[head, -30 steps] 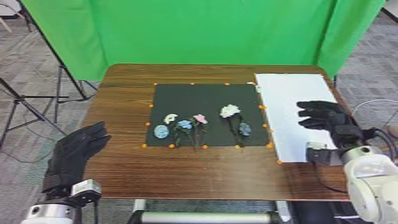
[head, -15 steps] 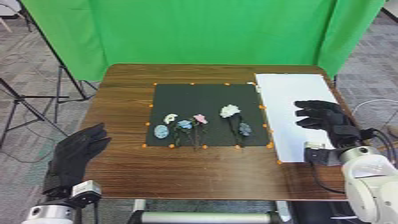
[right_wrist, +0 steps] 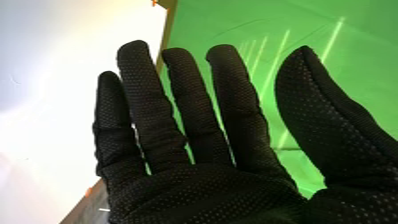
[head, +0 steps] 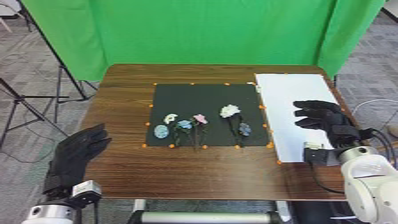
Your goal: Arrange flowers
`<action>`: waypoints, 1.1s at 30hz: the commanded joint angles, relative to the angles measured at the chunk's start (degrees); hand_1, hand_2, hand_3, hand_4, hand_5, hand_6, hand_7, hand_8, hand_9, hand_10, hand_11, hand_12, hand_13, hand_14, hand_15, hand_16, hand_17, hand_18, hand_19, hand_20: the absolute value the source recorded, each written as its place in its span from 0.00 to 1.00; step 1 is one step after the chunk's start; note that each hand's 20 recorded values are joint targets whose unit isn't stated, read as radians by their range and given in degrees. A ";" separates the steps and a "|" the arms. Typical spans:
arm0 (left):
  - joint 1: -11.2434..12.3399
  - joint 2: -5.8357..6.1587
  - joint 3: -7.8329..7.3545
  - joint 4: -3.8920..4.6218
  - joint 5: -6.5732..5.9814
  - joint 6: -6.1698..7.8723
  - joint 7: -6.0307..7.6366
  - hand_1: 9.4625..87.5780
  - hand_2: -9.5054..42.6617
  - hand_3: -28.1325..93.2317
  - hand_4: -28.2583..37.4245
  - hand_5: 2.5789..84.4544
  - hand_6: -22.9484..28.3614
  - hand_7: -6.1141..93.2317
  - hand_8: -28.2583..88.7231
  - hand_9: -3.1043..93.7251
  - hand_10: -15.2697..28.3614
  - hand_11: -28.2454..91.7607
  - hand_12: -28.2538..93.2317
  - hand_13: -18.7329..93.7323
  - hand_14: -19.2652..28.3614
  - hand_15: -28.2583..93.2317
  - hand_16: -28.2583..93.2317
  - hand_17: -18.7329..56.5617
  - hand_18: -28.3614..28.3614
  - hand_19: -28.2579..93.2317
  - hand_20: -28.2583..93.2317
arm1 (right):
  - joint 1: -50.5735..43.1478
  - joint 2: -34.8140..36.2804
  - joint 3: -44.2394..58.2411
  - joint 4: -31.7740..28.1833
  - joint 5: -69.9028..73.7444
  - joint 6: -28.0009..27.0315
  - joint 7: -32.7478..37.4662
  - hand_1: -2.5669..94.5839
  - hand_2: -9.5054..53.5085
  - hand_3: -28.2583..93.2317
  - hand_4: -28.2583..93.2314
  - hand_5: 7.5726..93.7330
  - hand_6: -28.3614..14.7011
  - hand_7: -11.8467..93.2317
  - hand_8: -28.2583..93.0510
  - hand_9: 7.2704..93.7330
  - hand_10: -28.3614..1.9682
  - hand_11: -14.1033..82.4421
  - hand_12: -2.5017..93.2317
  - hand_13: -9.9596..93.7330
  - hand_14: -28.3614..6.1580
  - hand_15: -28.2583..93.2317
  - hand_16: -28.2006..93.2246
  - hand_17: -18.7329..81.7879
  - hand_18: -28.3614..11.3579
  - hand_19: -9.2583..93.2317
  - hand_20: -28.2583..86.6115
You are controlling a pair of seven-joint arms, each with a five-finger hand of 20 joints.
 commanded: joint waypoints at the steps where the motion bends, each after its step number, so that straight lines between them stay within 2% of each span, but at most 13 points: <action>1: 0.32 -0.86 0.16 -0.01 -0.23 -0.14 -0.23 0.23 0.23 0.91 0.12 0.50 0.68 0.25 0.15 0.39 0.80 0.53 0.31 0.37 0.94 0.75 0.12 0.12 0.89 0.72 0.33 | -0.66 0.00 0.28 -0.39 0.34 0.20 -0.30 0.30 0.22 0.97 0.00 0.51 0.59 0.33 0.11 0.53 0.45 0.33 0.18 0.52 0.34 0.58 0.33 0.31 0.22 0.67 0.39; 2: 0.12 -0.50 0.44 0.09 -0.61 0.09 0.35 0.23 0.23 0.91 0.12 0.50 0.68 0.25 0.15 0.39 0.80 0.53 0.31 0.37 0.94 0.75 0.12 0.12 0.89 0.72 0.33 | 0.21 0.18 -0.31 0.02 0.37 0.27 -0.45 0.30 0.22 0.97 0.00 0.51 0.59 0.33 0.11 0.53 0.45 0.33 0.18 0.52 0.34 0.58 0.33 0.31 0.22 0.67 0.39; 5: -0.23 -0.21 0.23 -0.06 -0.15 0.12 -0.09 0.23 0.23 0.91 0.12 0.51 0.68 0.25 0.15 0.38 0.80 0.53 0.30 0.36 0.93 0.75 0.11 0.12 0.89 0.72 0.33 | 0.24 -0.06 -0.24 -0.13 0.30 -0.77 -0.59 0.30 0.21 0.97 0.00 0.51 0.59 0.32 0.11 0.53 0.45 0.33 0.18 0.51 0.34 0.57 0.33 0.31 0.22 0.67 0.38; 6: -0.15 0.02 0.21 -0.11 -0.40 0.23 0.41 0.23 0.23 0.91 0.12 0.51 0.68 0.25 0.15 0.37 0.79 0.52 0.30 0.36 0.93 0.74 0.11 0.12 0.89 0.72 0.33 | 0.47 -0.11 -0.25 -0.07 0.13 -1.07 -0.69 0.30 0.21 0.97 0.00 0.51 0.60 0.32 0.11 0.53 0.46 0.32 0.18 0.52 0.33 0.57 0.33 0.32 0.23 0.66 0.38; 9: 0.34 -0.72 -0.45 -0.29 0.06 0.02 -0.28 0.23 0.23 0.91 0.12 0.51 0.68 0.25 0.15 0.37 0.78 0.51 0.30 0.36 0.92 0.74 0.11 0.12 0.89 0.72 0.32 | 0.13 -0.18 0.06 -0.24 0.52 -1.19 -0.79 0.30 0.21 0.97 0.00 0.49 0.61 0.32 0.11 0.51 0.46 0.31 0.17 0.51 0.33 0.55 0.32 0.31 0.24 0.65 0.37; 14: 0.89 -0.44 -0.84 -0.58 -0.02 -0.06 0.14 0.23 0.23 0.91 0.12 0.51 0.68 0.25 0.15 0.37 0.78 0.51 0.30 0.36 0.91 0.73 0.12 0.12 0.88 0.71 0.32 | 0.19 -0.17 0.23 -0.48 0.48 -0.81 -1.02 0.30 0.21 0.97 0.00 0.49 0.61 0.31 0.11 0.51 0.47 0.30 0.17 0.51 0.33 0.54 0.33 0.31 0.24 0.65 0.37; 16: 2.13 -1.35 -1.97 -0.93 1.31 -0.81 -1.62 0.23 0.23 0.91 0.12 0.51 0.68 0.25 0.15 0.37 0.78 0.51 0.30 0.36 0.92 0.73 0.12 0.12 0.88 0.71 0.32 | 0.53 -0.06 -0.15 -0.38 0.24 -0.65 -0.94 0.30 0.21 0.97 0.00 0.49 0.61 0.31 0.11 0.51 0.47 0.30 0.17 0.51 0.33 0.54 0.33 0.31 0.24 0.65 0.37; 19: 2.15 -1.17 -2.06 -0.82 0.68 -0.59 -1.29 0.23 0.23 0.91 0.12 0.51 0.68 0.25 0.15 0.37 0.78 0.51 0.30 0.36 0.92 0.73 0.12 0.12 0.88 0.71 0.32 | 0.70 0.07 -0.66 -0.35 0.53 0.02 -0.82 0.30 0.21 0.97 0.00 0.48 0.61 0.31 0.11 0.51 0.46 0.30 0.17 0.51 0.32 0.54 0.33 0.31 0.24 0.65 0.37; 22: 2.14 -1.44 -2.45 -0.94 0.97 -0.52 -1.86 0.23 0.23 0.91 0.12 0.51 0.68 0.25 0.15 0.37 0.78 0.51 0.30 0.36 0.92 0.73 0.12 0.12 0.88 0.71 0.32 | 0.58 -0.14 -0.75 -0.40 0.05 -0.29 -0.91 0.30 0.21 0.97 0.00 0.48 0.61 0.31 0.11 0.51 0.46 0.30 0.17 0.51 0.32 0.54 0.33 0.31 0.24 0.65 0.37; 24: 2.26 -1.51 -2.42 -0.94 0.67 -0.38 -1.59 0.23 0.23 0.91 0.12 0.51 0.68 0.25 0.15 0.37 0.78 0.51 0.30 0.36 0.92 0.73 0.12 0.12 0.88 0.71 0.32 | 0.96 0.04 -1.11 -0.34 0.26 -0.04 -0.55 0.30 0.21 0.97 0.00 0.48 0.61 0.31 0.11 0.51 0.46 0.30 0.17 0.51 0.32 0.54 0.33 0.31 0.24 0.65 0.37; 28: 1.91 -2.55 -2.41 -1.04 1.27 -0.84 -2.88 0.23 0.23 0.91 0.12 0.51 0.68 0.25 0.15 0.37 0.79 0.51 0.30 0.36 0.92 0.73 0.12 0.12 0.88 0.71 0.32 | 0.35 -0.14 -0.63 -0.48 0.33 -0.53 -0.10 0.30 0.22 0.97 0.00 0.48 0.61 0.31 0.11 0.51 0.46 0.30 0.17 0.51 0.32 0.54 0.34 0.31 0.24 0.65 0.37; 30: 2.23 -2.01 -2.08 -1.00 0.94 -0.37 -1.92 0.23 0.23 0.91 0.12 0.51 0.68 0.25 0.15 0.37 0.79 0.51 0.30 0.36 0.92 0.73 0.12 0.12 0.88 0.71 0.32 | 0.69 -0.02 -0.85 -0.26 0.23 -0.48 -0.05 0.30 0.22 0.97 0.00 0.48 0.61 0.31 0.11 0.51 0.46 0.30 0.17 0.51 0.33 0.54 0.34 0.31 0.24 0.65 0.37; 33: 1.81 -2.32 -2.13 -0.92 1.07 -0.82 -2.47 0.23 0.23 0.91 0.12 0.51 0.68 0.25 0.15 0.37 0.78 0.51 0.30 0.36 0.92 0.73 0.12 0.12 0.88 0.71 0.32 | 0.84 0.01 -0.84 -0.38 0.13 -0.55 -0.02 0.30 0.22 0.97 0.00 0.48 0.61 0.31 0.11 0.51 0.46 0.30 0.17 0.51 0.33 0.54 0.34 0.31 0.23 0.65 0.37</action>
